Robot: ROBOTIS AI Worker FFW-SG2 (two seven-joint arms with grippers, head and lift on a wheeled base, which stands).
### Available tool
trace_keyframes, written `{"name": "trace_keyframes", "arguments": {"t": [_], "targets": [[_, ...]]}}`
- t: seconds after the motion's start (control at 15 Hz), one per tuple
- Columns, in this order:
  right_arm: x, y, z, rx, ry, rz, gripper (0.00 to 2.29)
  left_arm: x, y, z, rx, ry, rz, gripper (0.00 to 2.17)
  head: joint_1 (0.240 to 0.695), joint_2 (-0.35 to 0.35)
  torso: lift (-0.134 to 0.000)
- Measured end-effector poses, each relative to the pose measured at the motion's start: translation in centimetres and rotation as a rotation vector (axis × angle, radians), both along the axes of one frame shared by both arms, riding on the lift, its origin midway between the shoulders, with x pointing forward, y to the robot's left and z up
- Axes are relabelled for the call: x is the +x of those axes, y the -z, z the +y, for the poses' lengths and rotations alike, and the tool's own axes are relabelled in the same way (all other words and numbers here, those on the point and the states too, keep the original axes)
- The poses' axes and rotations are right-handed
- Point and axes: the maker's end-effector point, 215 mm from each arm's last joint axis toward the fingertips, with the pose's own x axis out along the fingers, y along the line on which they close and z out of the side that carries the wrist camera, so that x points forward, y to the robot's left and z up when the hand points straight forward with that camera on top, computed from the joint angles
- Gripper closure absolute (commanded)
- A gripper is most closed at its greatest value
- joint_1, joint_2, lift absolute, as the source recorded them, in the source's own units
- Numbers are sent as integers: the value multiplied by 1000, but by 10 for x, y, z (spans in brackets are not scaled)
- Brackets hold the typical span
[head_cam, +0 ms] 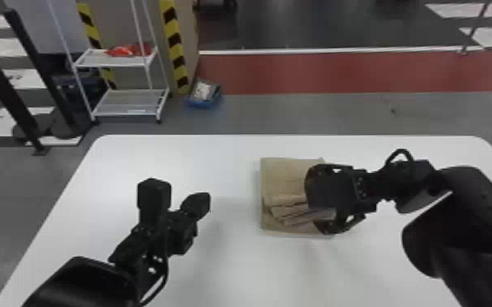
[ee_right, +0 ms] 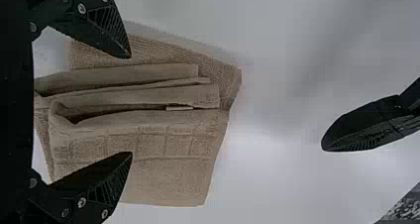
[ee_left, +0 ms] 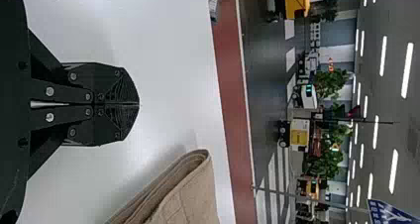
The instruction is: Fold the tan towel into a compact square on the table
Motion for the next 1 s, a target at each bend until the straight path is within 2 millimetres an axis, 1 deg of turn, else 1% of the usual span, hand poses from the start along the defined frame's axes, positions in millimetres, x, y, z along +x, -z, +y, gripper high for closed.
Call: {"name": "trace_keyframes", "arguments": {"t": [0.13,0.27,0.47,0.6,0.8,0.87,0.93,1.0], "targets": [[4,9,7,-6,-3,-22,218,0,5,0,1,4,9,2138,695,81,-109],[6,15,8,-10,4,-18,221,2,7,0,3,6,14,2138,695,84,-109],[9,16,8,-13,22,-20,383,5,7,-3,5,12,13,2138,695,83,-109],[12,17,7,-12,45,-17,613,6,7,-7,5,20,13,2138,695,75,-109],[17,21,1,-19,87,3,896,5,9,-10,7,25,15,2138,695,68,-109],[17,22,0,-18,94,10,1048,5,9,-10,7,25,15,2138,695,66,-109],[16,23,0,-16,100,17,1325,5,9,-10,8,26,15,2138,695,65,-109],[15,24,-1,-14,112,32,1460,5,9,-11,8,27,16,2138,695,65,-109]]}}
